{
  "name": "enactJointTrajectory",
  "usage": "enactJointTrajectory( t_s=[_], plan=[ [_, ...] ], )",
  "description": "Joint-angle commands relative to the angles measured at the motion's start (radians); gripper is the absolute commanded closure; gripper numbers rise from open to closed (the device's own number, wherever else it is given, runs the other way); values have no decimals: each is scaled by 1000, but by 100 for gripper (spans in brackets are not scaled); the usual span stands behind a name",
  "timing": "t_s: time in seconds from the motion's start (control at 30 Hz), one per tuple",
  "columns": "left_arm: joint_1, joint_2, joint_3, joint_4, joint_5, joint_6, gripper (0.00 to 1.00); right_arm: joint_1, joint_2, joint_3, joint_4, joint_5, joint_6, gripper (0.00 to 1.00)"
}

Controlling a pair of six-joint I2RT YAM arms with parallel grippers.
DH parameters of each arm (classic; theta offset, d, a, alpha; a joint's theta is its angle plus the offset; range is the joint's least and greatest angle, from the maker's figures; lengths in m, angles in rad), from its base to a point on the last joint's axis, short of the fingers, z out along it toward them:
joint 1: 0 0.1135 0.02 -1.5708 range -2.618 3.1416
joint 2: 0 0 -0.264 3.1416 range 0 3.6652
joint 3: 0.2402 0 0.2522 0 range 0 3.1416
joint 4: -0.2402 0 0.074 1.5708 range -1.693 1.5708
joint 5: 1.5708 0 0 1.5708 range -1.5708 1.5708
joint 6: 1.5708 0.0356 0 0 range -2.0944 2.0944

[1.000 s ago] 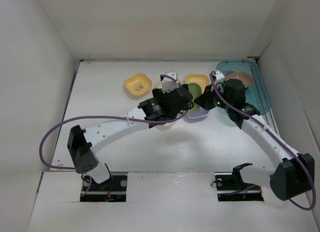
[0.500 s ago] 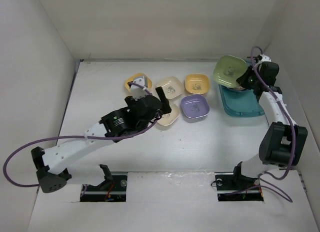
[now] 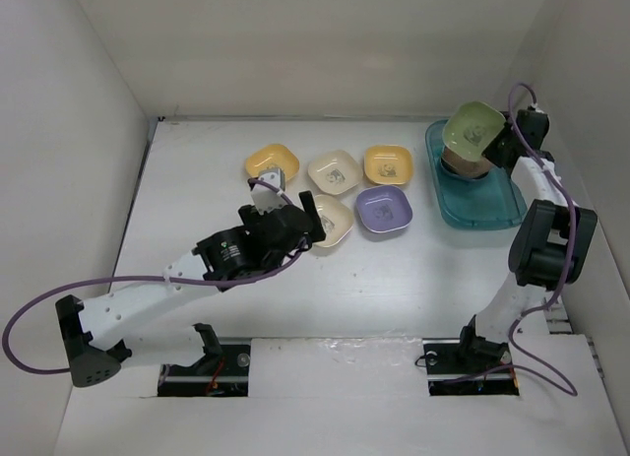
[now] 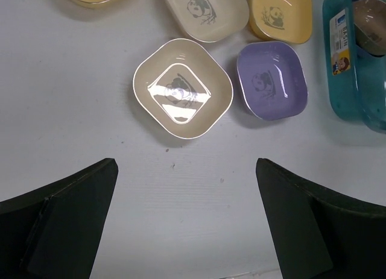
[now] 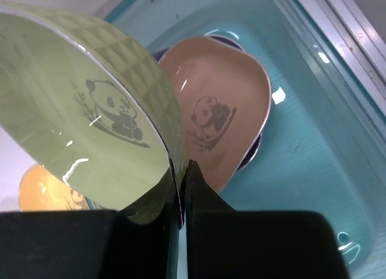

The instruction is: Place the plates into the plastic bin on the countertop

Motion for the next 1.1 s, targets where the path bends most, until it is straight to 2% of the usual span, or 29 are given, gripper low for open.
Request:
enactJointTrajectory(
  t_s=[0.0,0.07,0.13,0.3,0.43,0.5,0.53,0.6,0.77,0.93,1.07],
  plan=[
    [1,-6,-10,25,-12,16,0,-4,6,92,-32,60,36,91],
    [1,-6,-10,25,-12,16,0,-4,19,103,-44,60,27,77],
    [1,-6,-10,34,-12,25,0,-4,19,63,-32,51,27,54],
    [1,14,-10,34,-12,25,0,6,-1,31,2,31,27,49],
    [1,26,-10,34,-12,3,0,26,-37,31,-7,22,27,38],
    [1,50,-19,34,-21,-17,0,40,-80,20,2,22,14,20],
    [1,79,-19,34,-21,-34,0,55,-96,11,2,22,14,19],
    [1,116,-19,43,-12,-51,0,65,-141,-13,2,22,14,1],
    [19,210,-58,125,23,-82,0,88,-254,-128,14,-12,-15,1],
    [137,290,-112,272,146,-79,0,261,-390,-337,71,-40,-111,1],
    [206,368,-112,284,146,-94,0,371,-432,-406,92,-116,-193,1]
  ],
)
